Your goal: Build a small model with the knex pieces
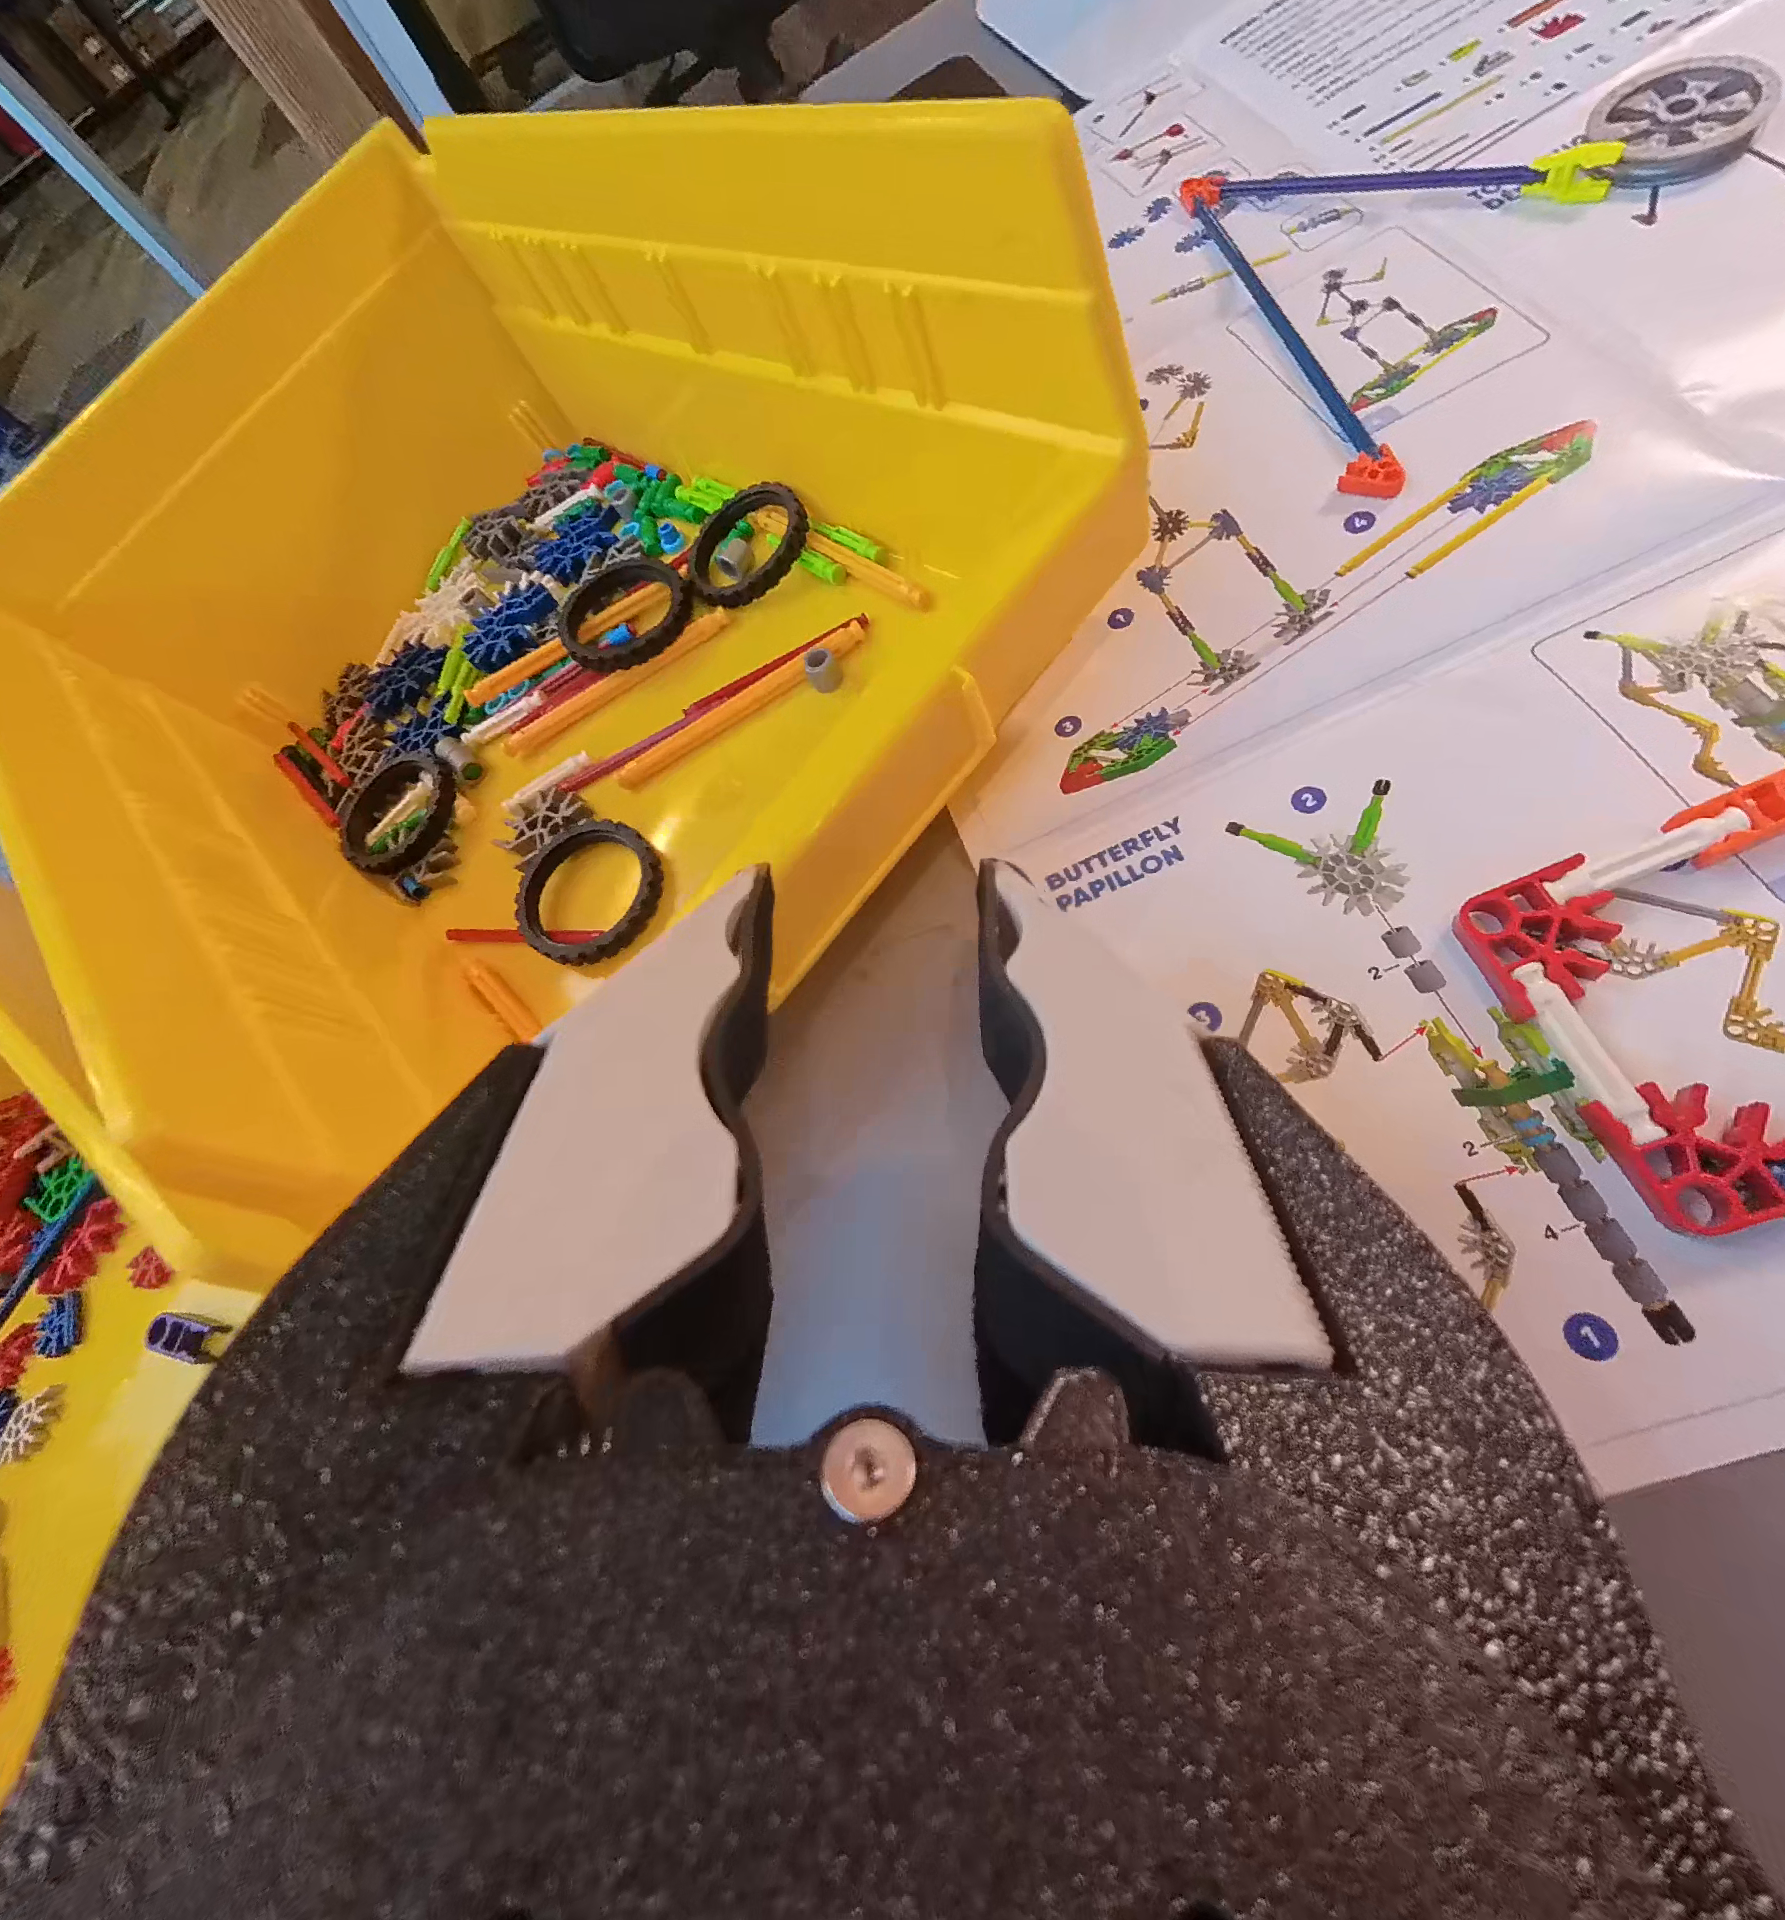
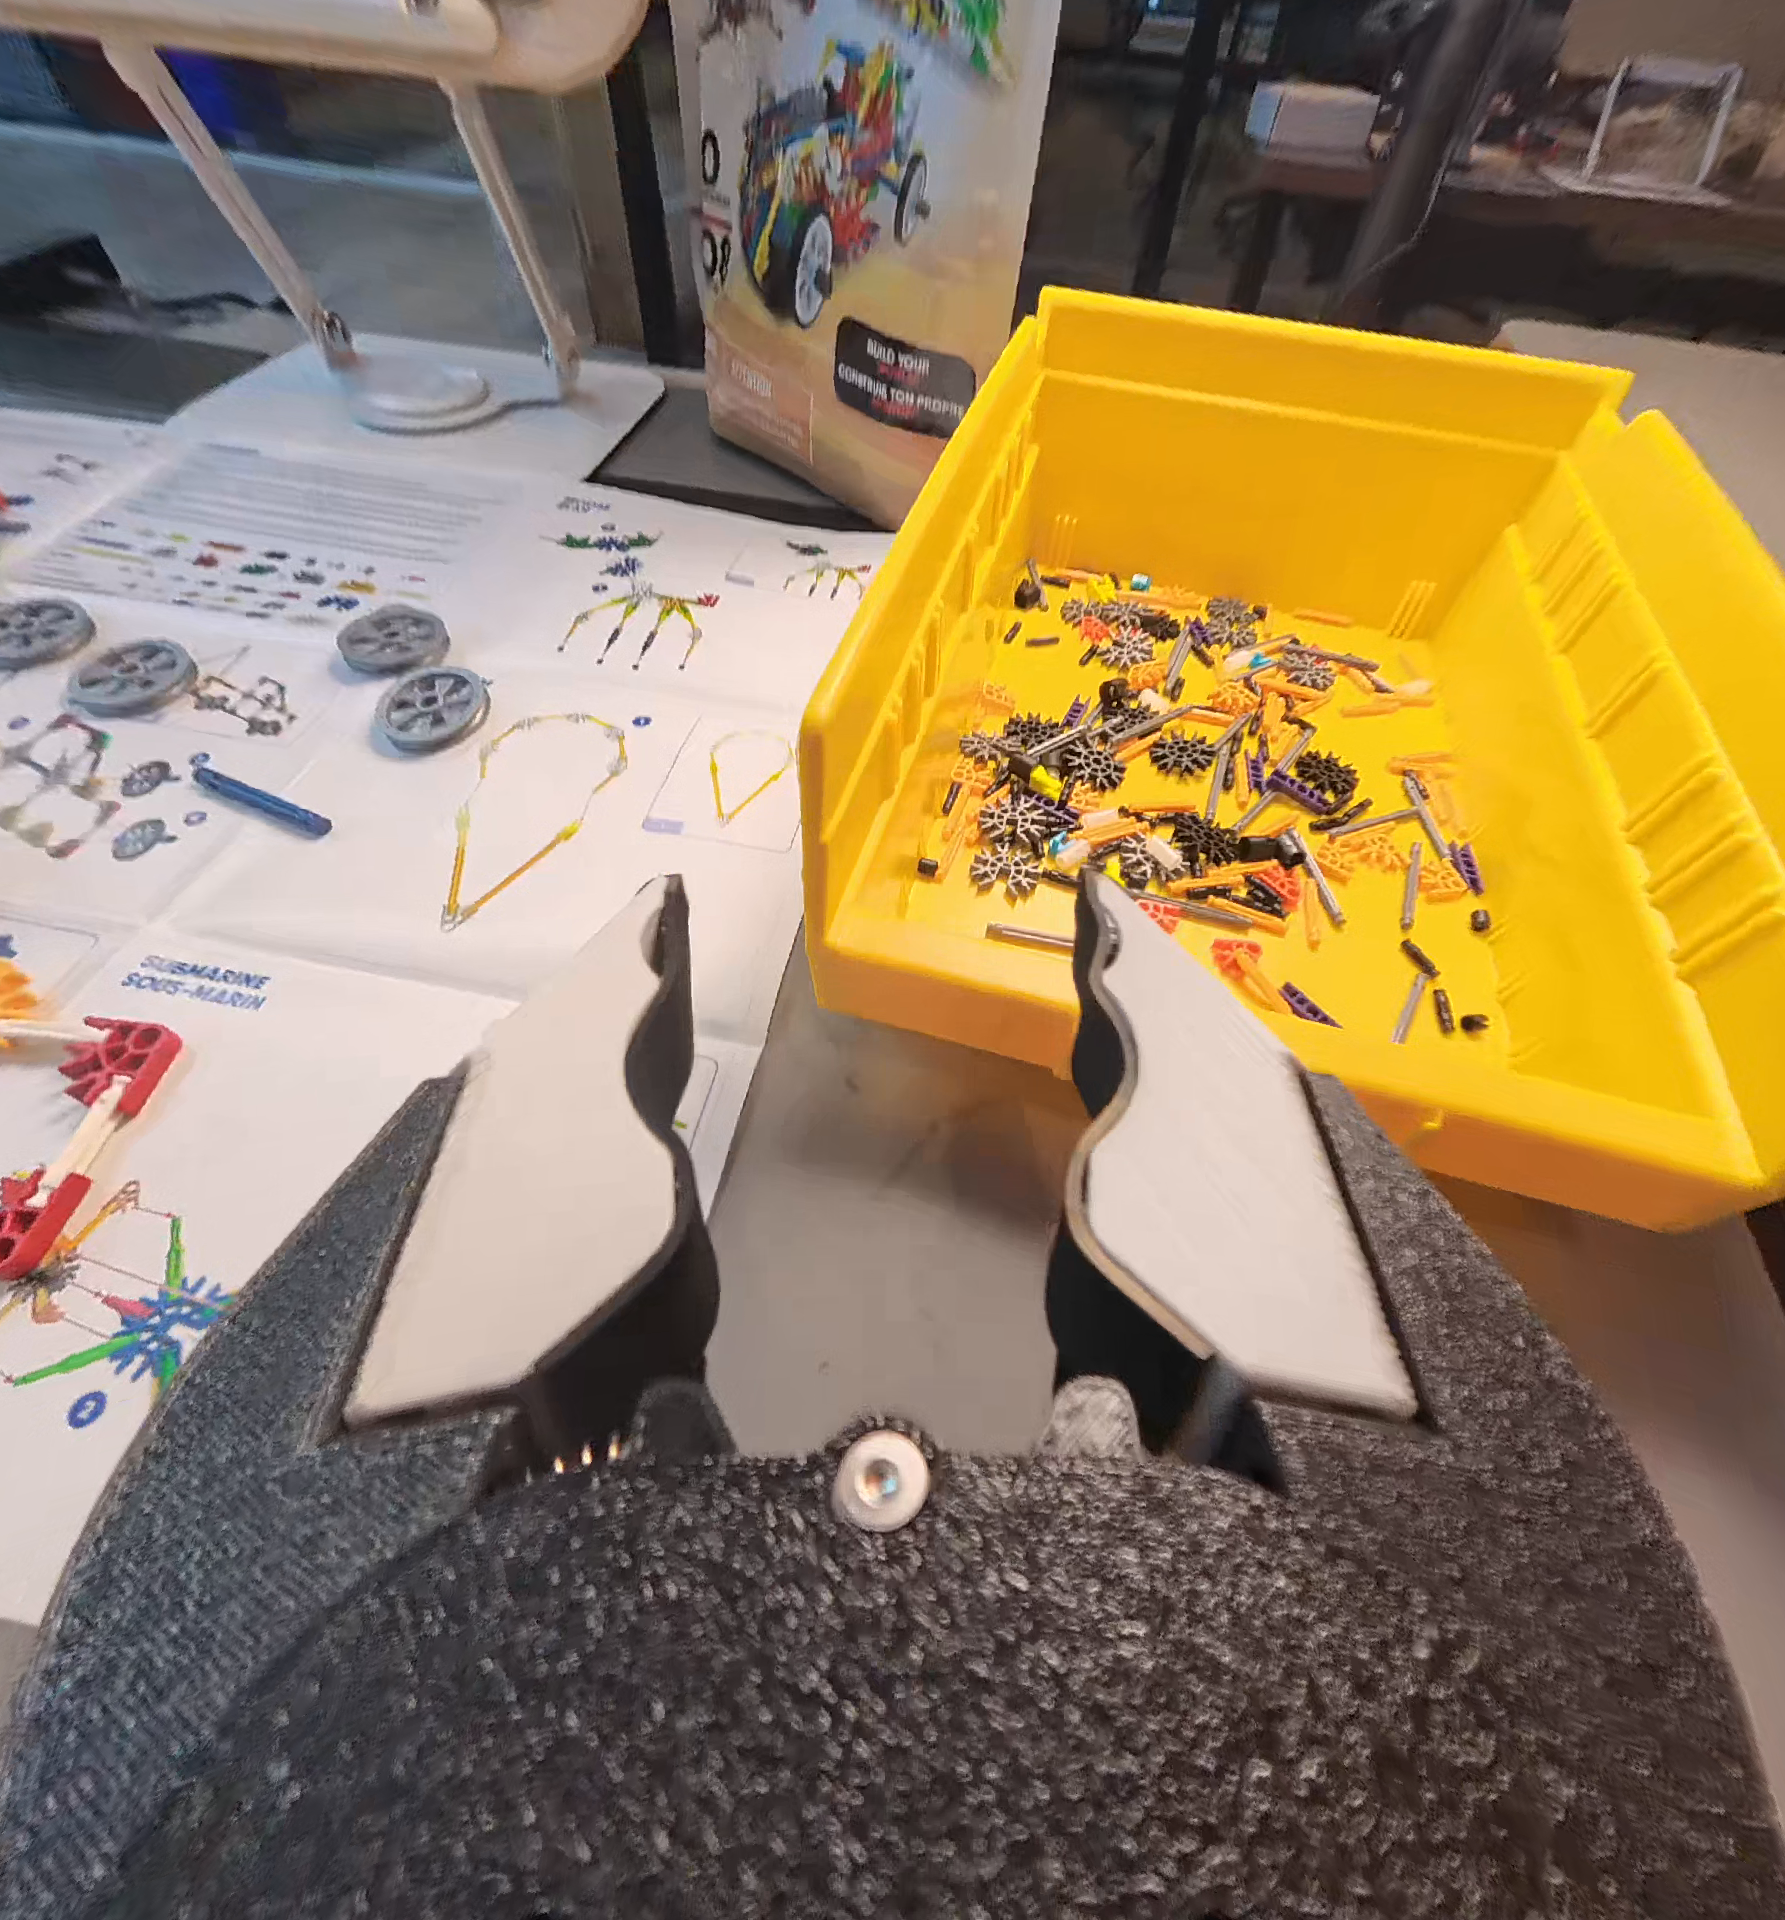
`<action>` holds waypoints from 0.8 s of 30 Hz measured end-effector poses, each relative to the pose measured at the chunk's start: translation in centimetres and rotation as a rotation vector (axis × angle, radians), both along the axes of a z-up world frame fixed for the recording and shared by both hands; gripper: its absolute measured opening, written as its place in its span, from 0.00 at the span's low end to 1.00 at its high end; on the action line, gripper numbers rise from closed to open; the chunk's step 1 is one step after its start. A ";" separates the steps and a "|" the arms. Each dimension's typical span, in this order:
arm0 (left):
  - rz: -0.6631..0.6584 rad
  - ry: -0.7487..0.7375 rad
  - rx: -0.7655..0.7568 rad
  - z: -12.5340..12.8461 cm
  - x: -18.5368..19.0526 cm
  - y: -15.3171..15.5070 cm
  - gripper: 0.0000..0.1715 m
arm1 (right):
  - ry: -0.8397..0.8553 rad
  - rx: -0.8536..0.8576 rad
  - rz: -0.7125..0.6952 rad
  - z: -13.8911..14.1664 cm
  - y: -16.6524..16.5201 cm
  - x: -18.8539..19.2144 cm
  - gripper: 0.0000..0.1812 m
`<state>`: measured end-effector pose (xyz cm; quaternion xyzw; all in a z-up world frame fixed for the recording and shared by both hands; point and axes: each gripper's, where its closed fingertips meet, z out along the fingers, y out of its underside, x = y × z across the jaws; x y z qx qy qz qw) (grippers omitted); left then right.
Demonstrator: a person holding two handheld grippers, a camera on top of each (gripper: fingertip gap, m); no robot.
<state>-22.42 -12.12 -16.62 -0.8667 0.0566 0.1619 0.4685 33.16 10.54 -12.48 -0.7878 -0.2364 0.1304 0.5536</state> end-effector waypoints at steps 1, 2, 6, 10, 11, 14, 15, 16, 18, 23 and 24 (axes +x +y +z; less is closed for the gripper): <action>0.009 -0.010 0.005 0.1 -0.2 0.0 0.22 | -0.037 -0.014 0.003 -0.5 0.2 -0.2 0.41; 0.015 -0.021 0.008 0.1 -0.4 0.0 0.22 | -0.071 -0.028 0.011 -1.1 0.4 -0.5 0.41; 0.018 -0.040 0.017 0.2 -0.5 -0.1 0.22 | -0.182 -0.080 0.010 -3.0 1.3 -1.4 0.31; 0.009 -0.046 0.038 0.5 -0.3 -0.2 0.22 | -0.259 -0.065 -0.002 -3.9 2.1 -2.0 0.09; 0.007 -0.054 0.049 0.6 -0.3 -0.2 0.22 | -0.264 -0.053 -0.001 -3.8 2.2 -2.3 0.06; 0.005 -0.103 0.101 1.4 -0.4 -0.4 0.22 | -0.317 -0.021 -0.005 -3.8 2.3 -2.5 0.06; 0.006 -0.125 0.122 1.7 -0.6 -0.4 0.22 | -0.332 -0.011 -0.002 -3.8 2.2 -2.6 0.06; 0.007 -0.146 0.144 2.0 -0.7 -0.5 0.22 | -0.344 -0.003 0.005 -3.8 2.1 -2.8 0.06; 0.012 -0.181 0.185 2.7 -0.9 -0.7 0.22 | -0.363 0.008 0.025 -3.8 1.8 -3.4 0.06; -0.001 -0.199 0.223 3.3 -0.9 -0.8 0.23 | -0.402 0.039 0.098 -3.7 1.0 -5.3 0.08; -0.006 -0.199 0.225 3.4 -0.8 -0.8 0.24 | -0.407 0.032 0.114 -3.8 0.8 -5.5 0.11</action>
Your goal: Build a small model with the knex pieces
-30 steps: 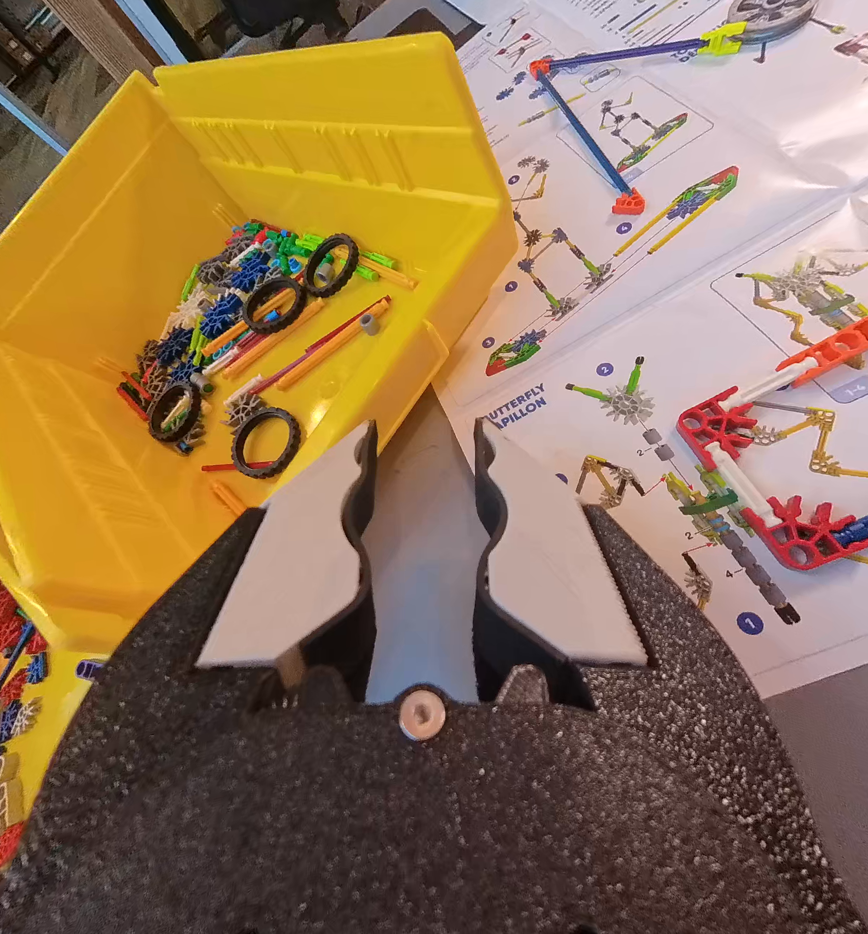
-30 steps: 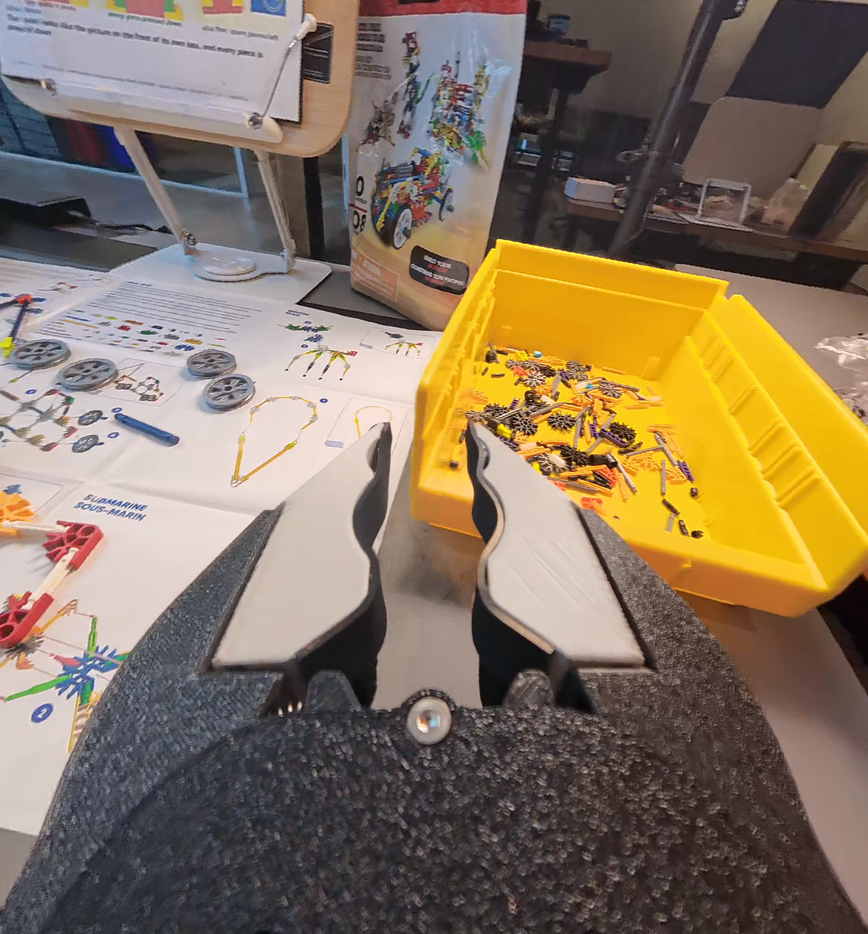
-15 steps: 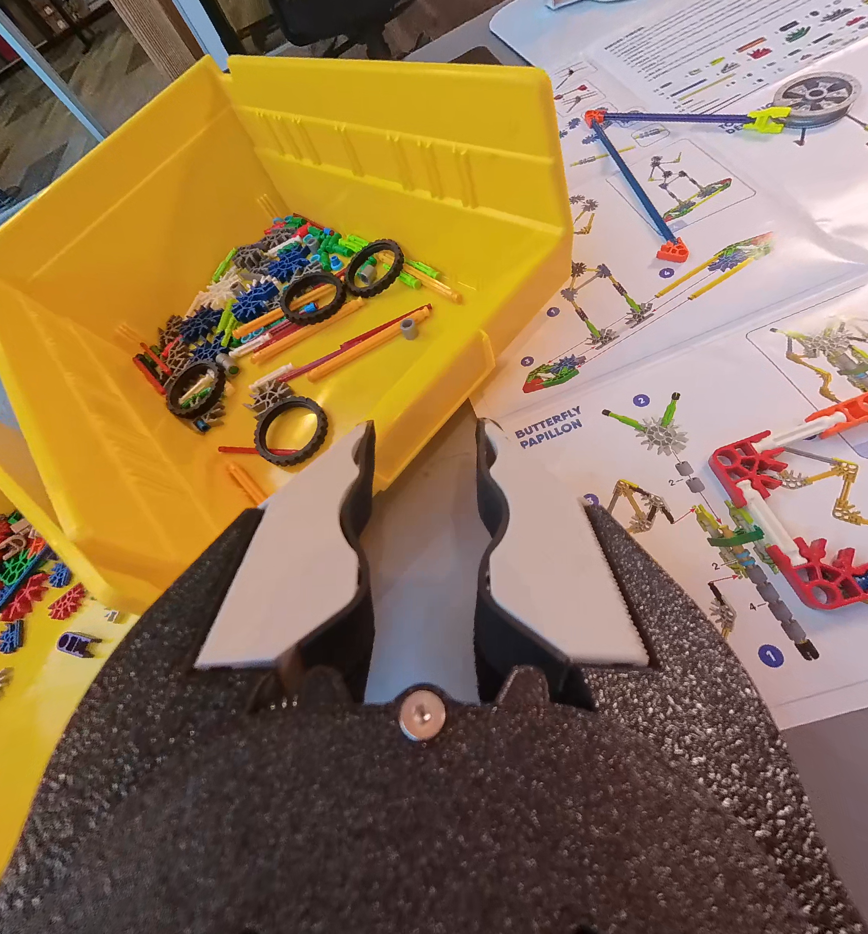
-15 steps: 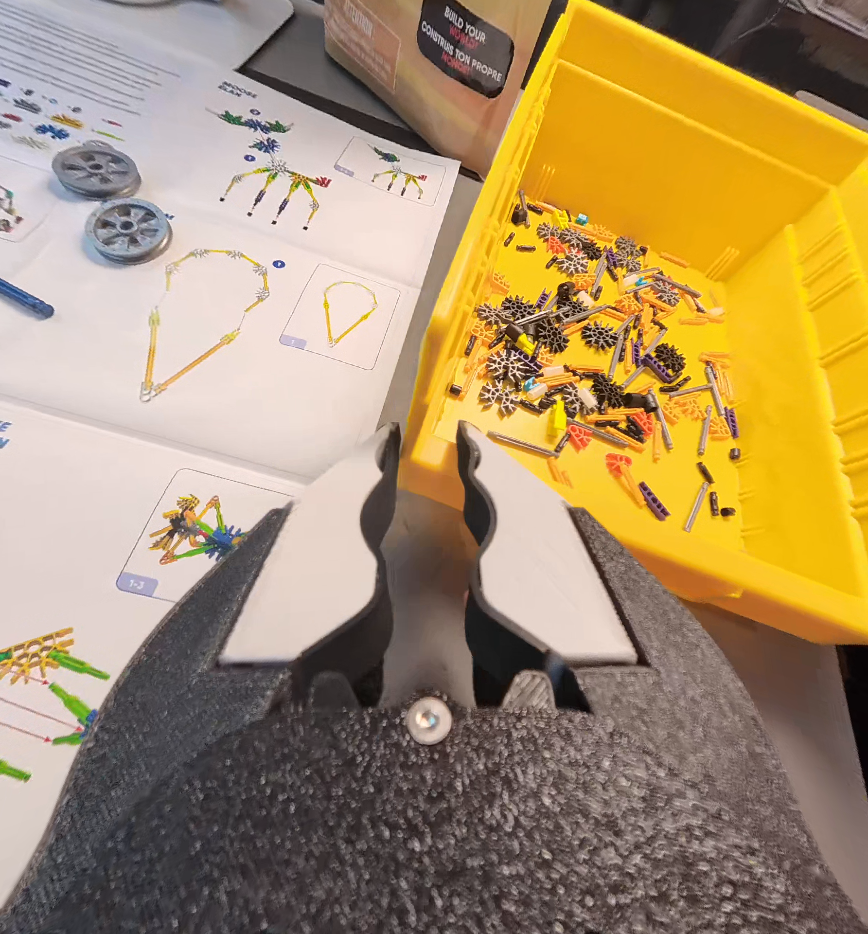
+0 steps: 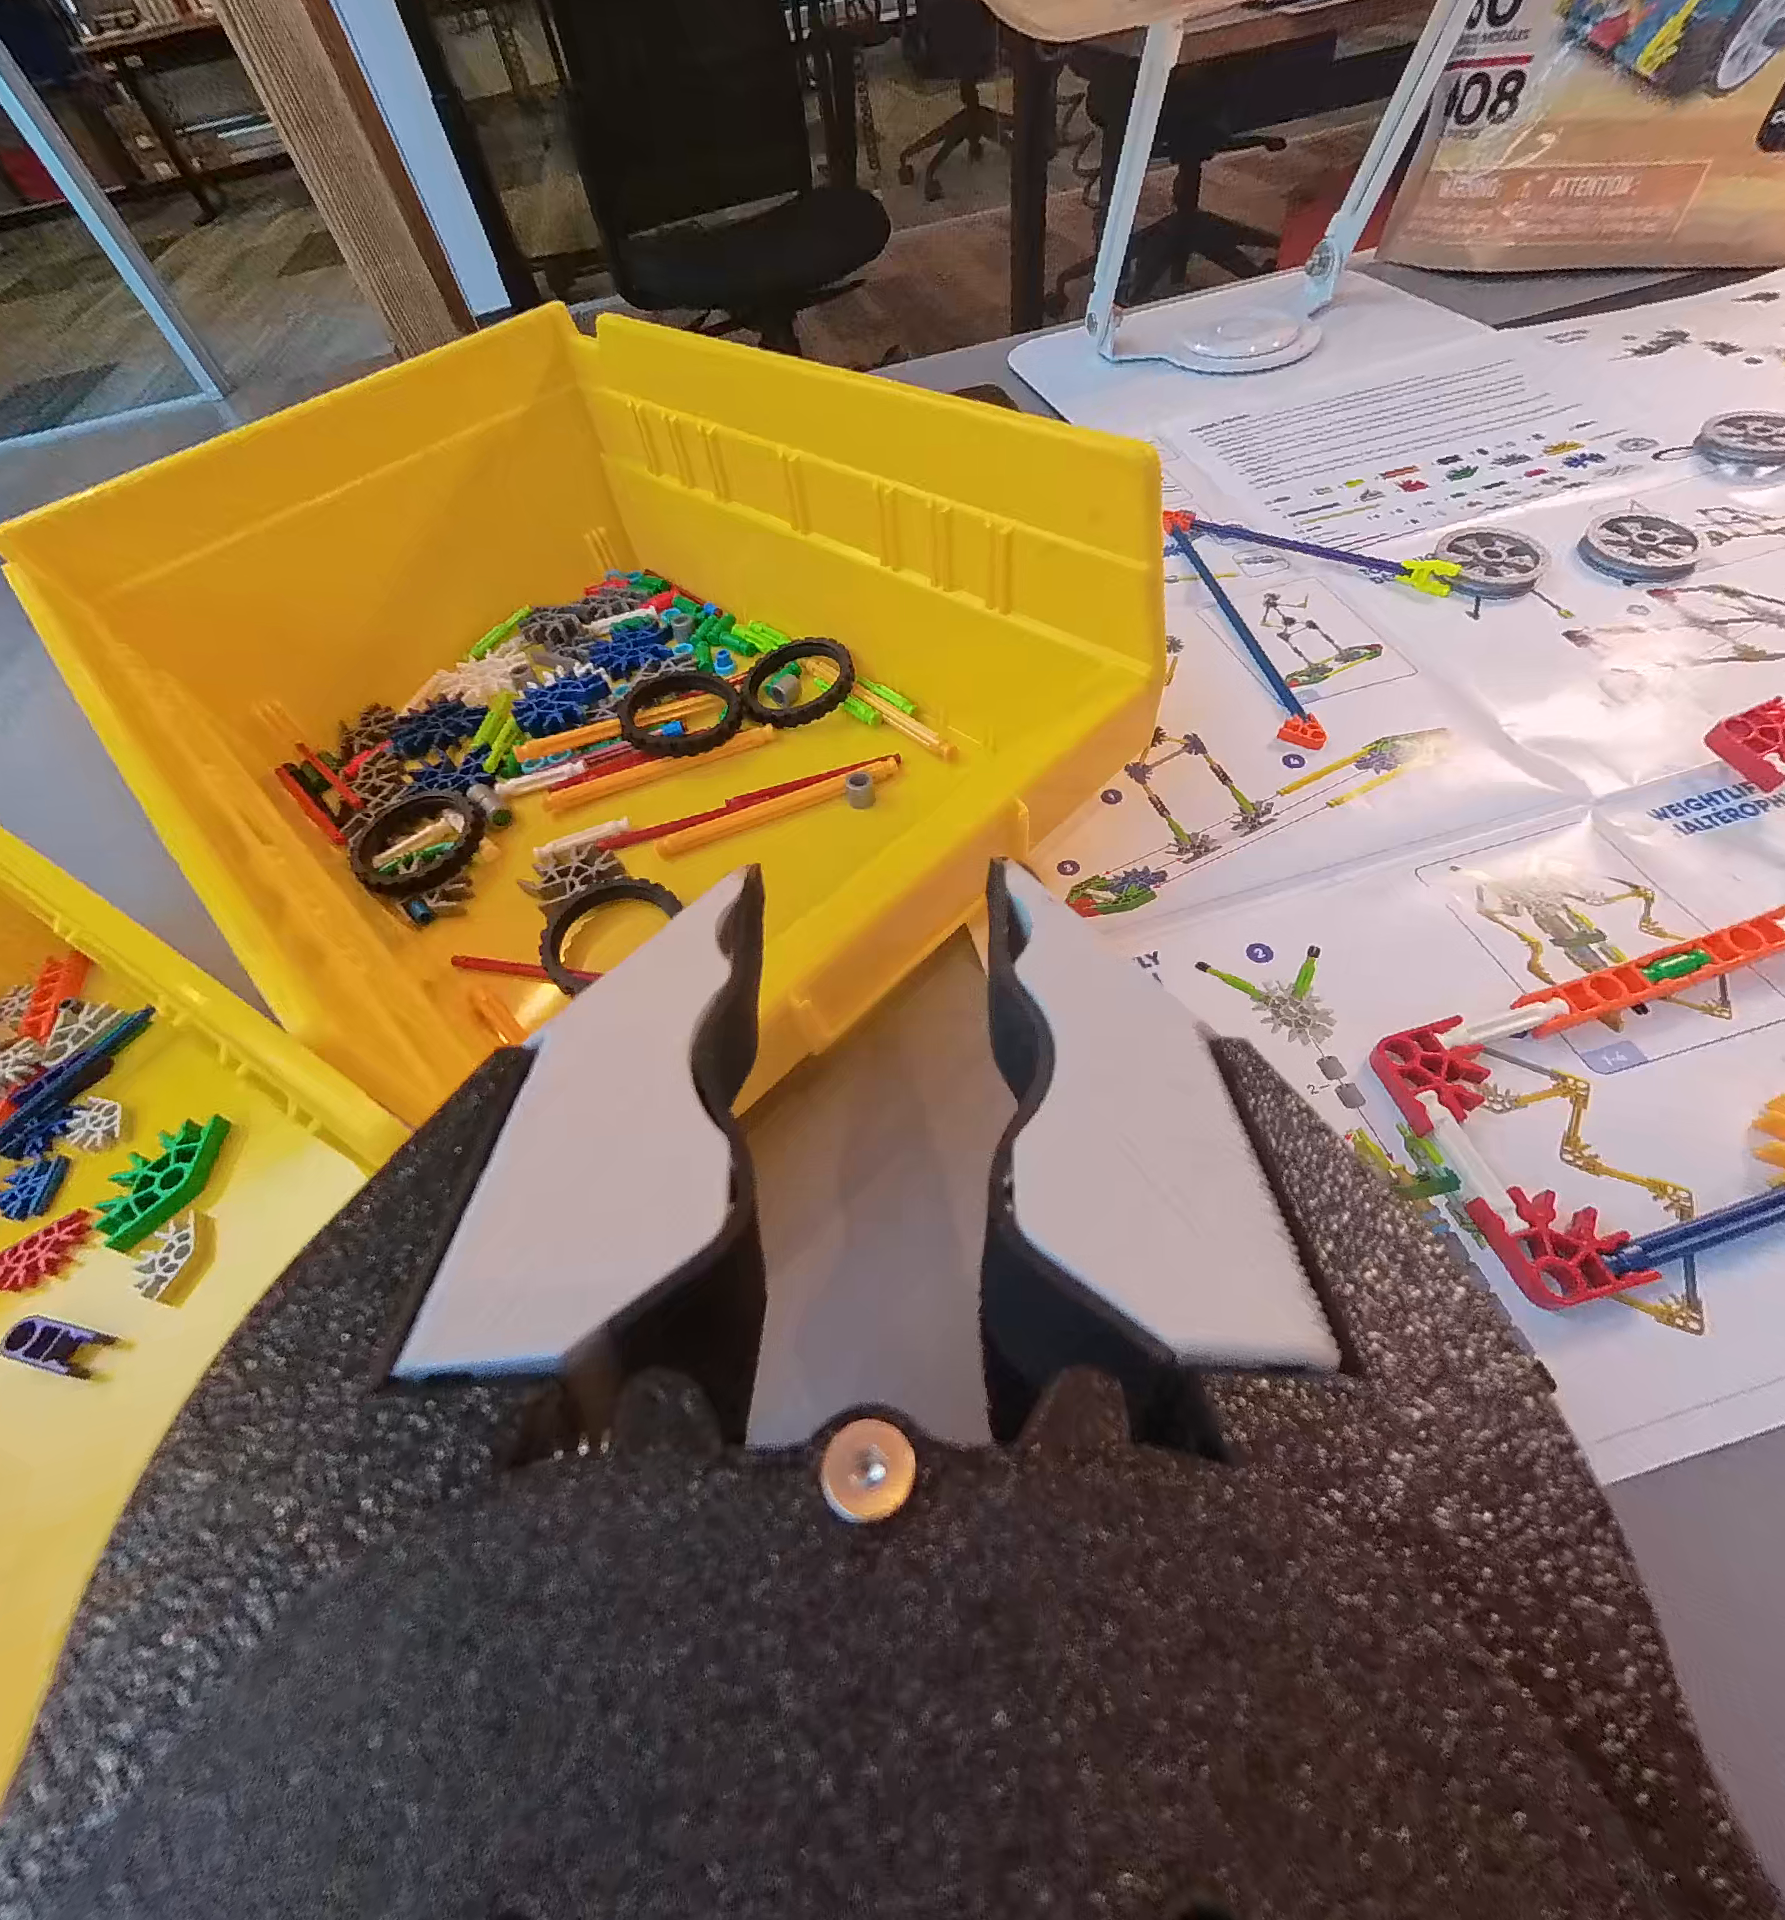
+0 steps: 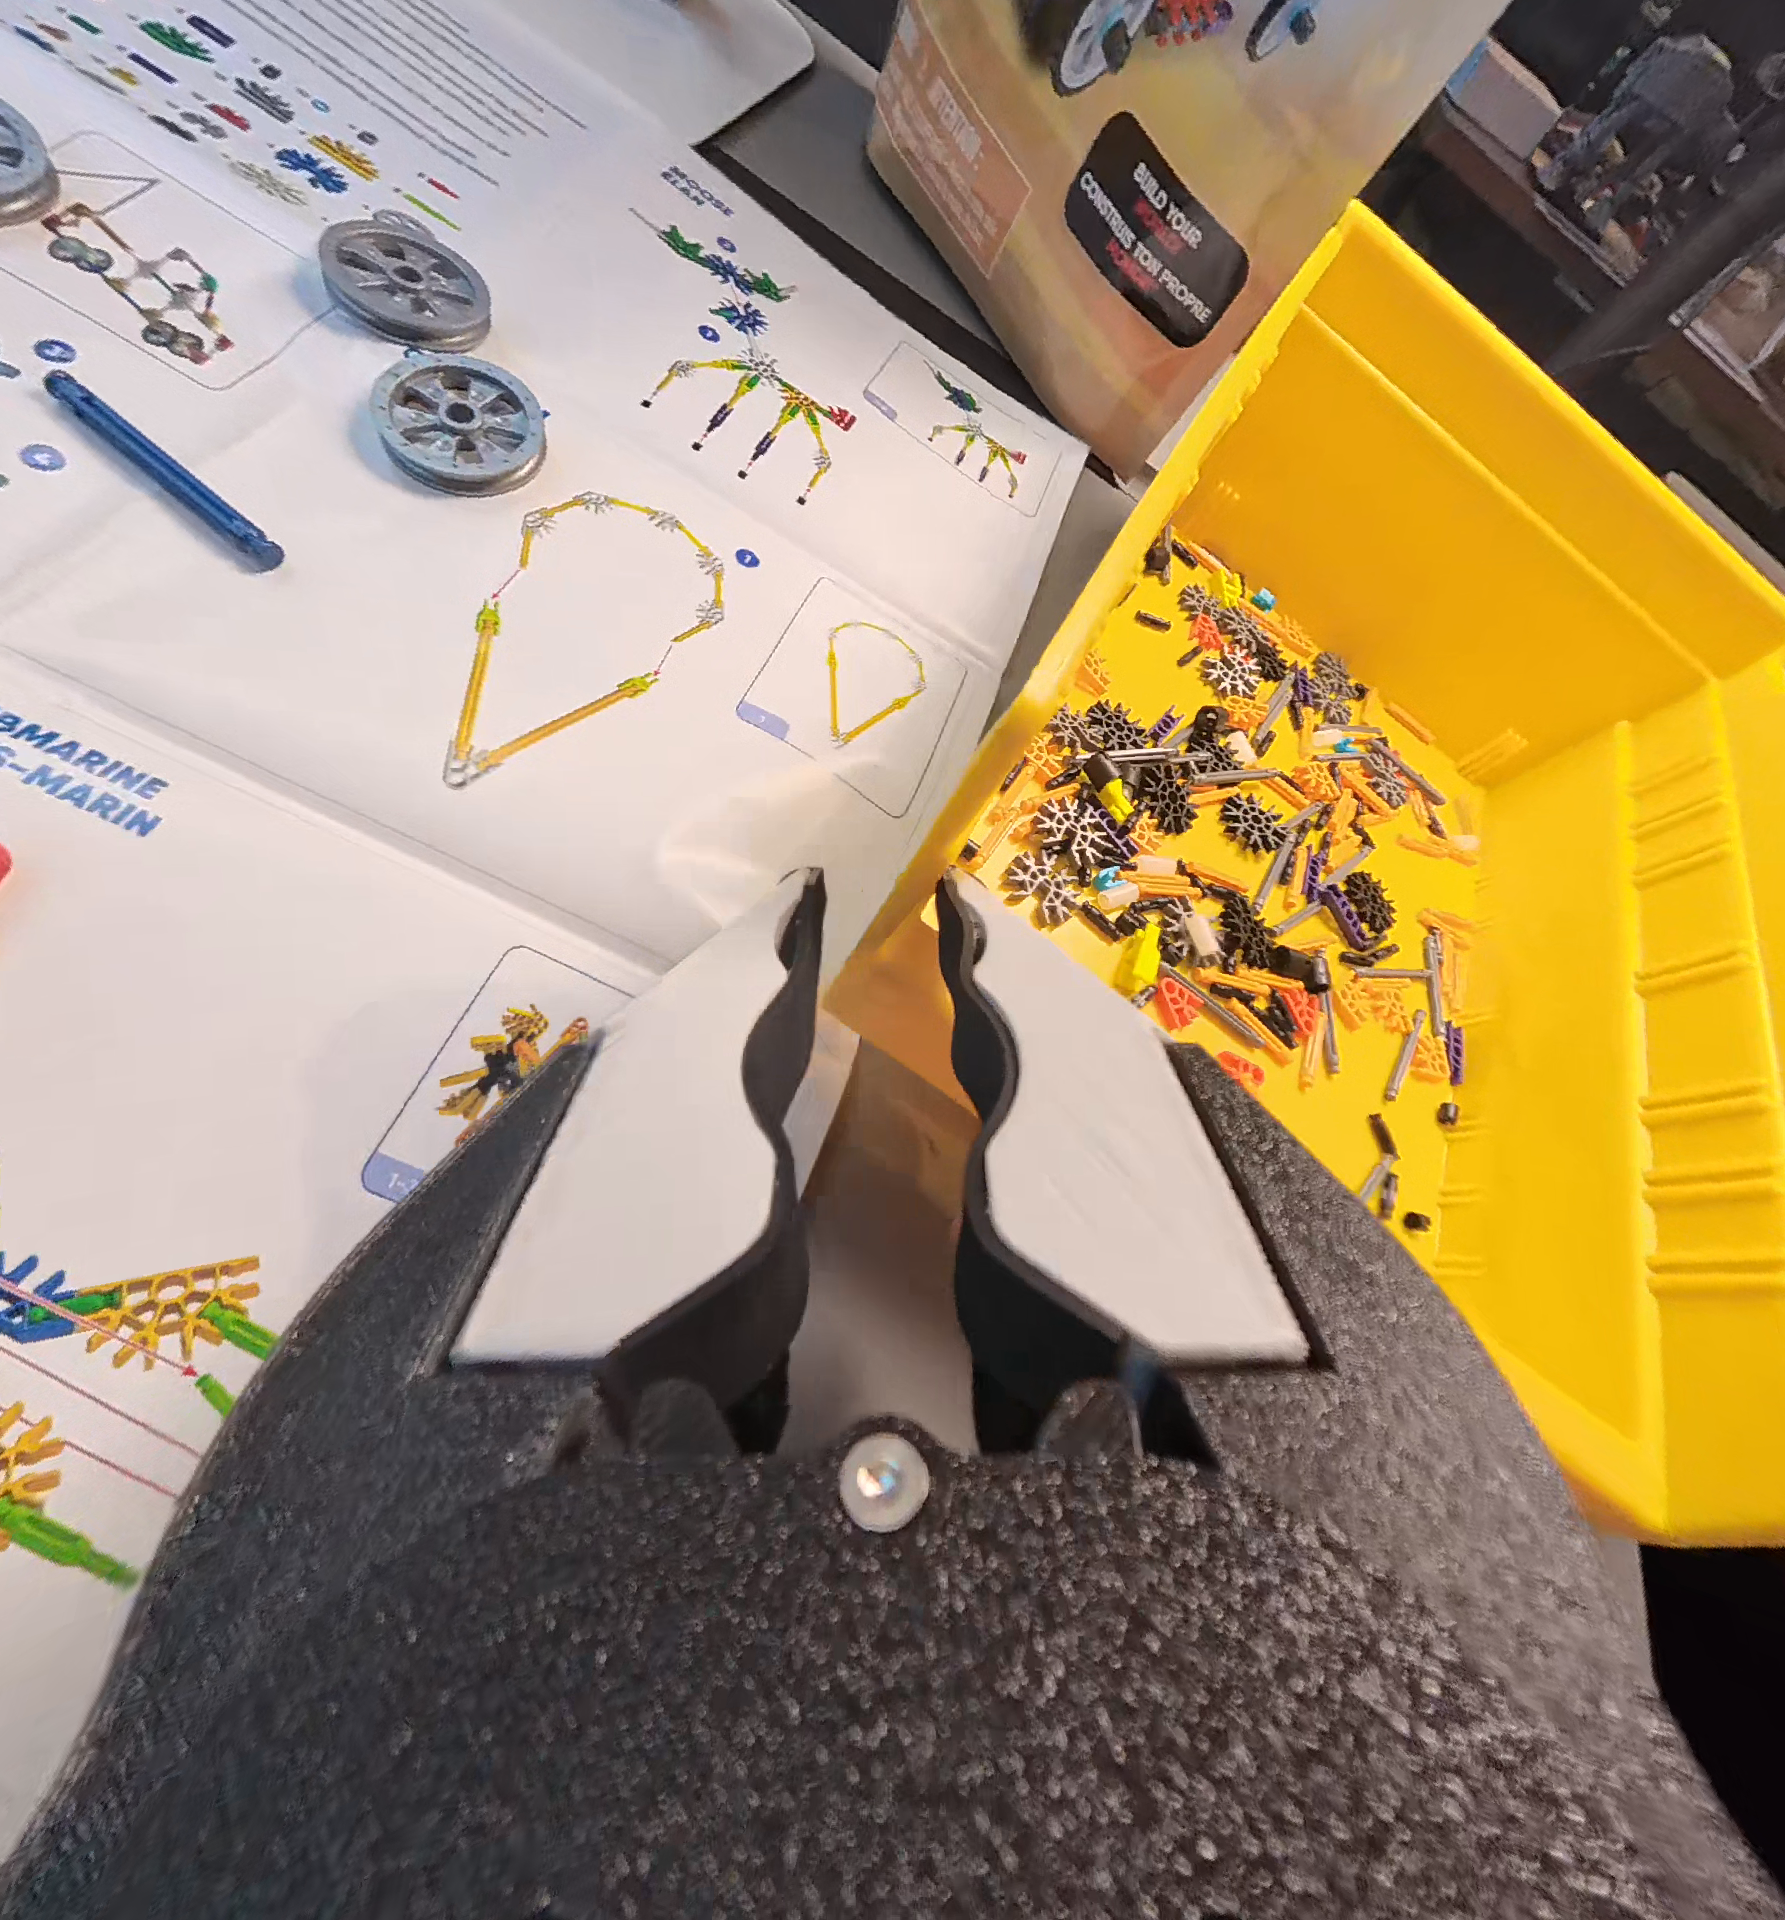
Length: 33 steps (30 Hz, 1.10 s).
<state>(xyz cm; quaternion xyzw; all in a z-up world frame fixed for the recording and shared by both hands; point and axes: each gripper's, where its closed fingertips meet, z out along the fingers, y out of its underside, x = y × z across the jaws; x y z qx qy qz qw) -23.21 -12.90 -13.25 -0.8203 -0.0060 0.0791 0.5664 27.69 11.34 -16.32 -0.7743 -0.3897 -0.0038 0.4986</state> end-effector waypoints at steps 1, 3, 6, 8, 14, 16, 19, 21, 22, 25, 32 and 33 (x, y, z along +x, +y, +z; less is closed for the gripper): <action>-0.006 0.000 0.005 0.1 0.1 0.0 0.24 | 0.011 -0.020 0.022 -0.1 -0.3 -0.3 0.15; -0.021 -0.001 0.023 0.4 0.3 0.0 0.26 | 0.074 -0.052 0.062 0.3 -0.9 -0.6 0.20; -0.043 -0.007 0.050 0.9 0.6 -0.1 0.28 | 0.189 -0.047 0.116 2.2 -1.6 -0.2 0.20; -0.058 -0.007 0.065 1.2 0.8 -0.1 0.28 | 0.249 -0.027 0.123 3.8 -1.7 0.7 0.20; -0.107 0.029 0.118 2.6 2.4 0.3 0.27 | 0.208 0.033 0.100 7.1 0.6 5.0 0.19; -0.141 0.029 0.129 3.0 3.6 0.8 0.27 | 0.135 0.042 0.094 7.5 2.1 6.4 0.19; -0.219 -0.033 0.140 3.3 6.1 1.9 0.28 | 0.036 0.034 0.104 7.8 4.2 7.7 0.19; -0.257 -0.061 0.126 3.0 7.6 2.6 0.28 | -0.016 0.003 0.122 7.7 5.5 8.3 0.19; -0.273 -0.068 0.115 2.7 8.2 2.9 0.28 | -0.049 -0.023 0.135 7.5 6.0 8.5 0.18; -0.301 -0.068 0.079 1.8 9.6 3.7 0.28 | -0.184 -0.095 0.178 6.4 7.5 9.2 0.19; -0.358 -0.079 0.030 1.4 12.5 5.5 0.28 | -0.449 -0.289 0.365 3.7 9.4 8.5 0.19; -0.367 -0.066 0.022 1.5 13.0 5.8 0.28 | -0.489 -0.319 0.407 2.8 9.5 8.1 0.19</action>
